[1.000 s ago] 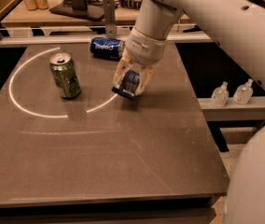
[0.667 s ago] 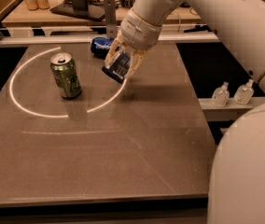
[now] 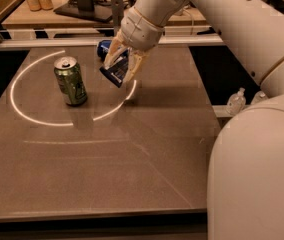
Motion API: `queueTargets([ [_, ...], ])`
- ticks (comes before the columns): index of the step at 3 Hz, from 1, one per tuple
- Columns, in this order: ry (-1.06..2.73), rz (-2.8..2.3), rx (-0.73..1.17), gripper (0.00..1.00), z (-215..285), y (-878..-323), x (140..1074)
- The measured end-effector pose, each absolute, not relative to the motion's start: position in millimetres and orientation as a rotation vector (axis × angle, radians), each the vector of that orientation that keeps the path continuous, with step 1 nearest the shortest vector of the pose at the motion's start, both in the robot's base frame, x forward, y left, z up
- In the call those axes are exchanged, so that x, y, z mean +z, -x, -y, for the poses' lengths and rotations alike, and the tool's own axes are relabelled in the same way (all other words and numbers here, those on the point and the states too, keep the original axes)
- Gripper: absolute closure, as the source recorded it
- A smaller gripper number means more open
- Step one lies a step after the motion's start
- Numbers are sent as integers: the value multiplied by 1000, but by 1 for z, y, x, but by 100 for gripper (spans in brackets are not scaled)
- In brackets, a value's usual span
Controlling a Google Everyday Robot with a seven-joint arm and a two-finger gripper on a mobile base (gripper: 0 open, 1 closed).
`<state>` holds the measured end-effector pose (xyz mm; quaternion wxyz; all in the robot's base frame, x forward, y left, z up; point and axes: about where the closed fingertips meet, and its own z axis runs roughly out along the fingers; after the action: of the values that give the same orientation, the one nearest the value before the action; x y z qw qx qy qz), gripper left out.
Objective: Move rxbar blueberry near green can
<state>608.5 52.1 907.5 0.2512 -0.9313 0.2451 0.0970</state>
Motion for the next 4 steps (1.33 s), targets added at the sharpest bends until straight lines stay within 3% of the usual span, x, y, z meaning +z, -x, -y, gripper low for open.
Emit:
queueTargets([
  [2,2452,-507,433,15,-88,-596,907],
  [3,2448,-465,470,0,-93,-591,905],
  [4,2447,-461,473,0,-93,-591,905],
])
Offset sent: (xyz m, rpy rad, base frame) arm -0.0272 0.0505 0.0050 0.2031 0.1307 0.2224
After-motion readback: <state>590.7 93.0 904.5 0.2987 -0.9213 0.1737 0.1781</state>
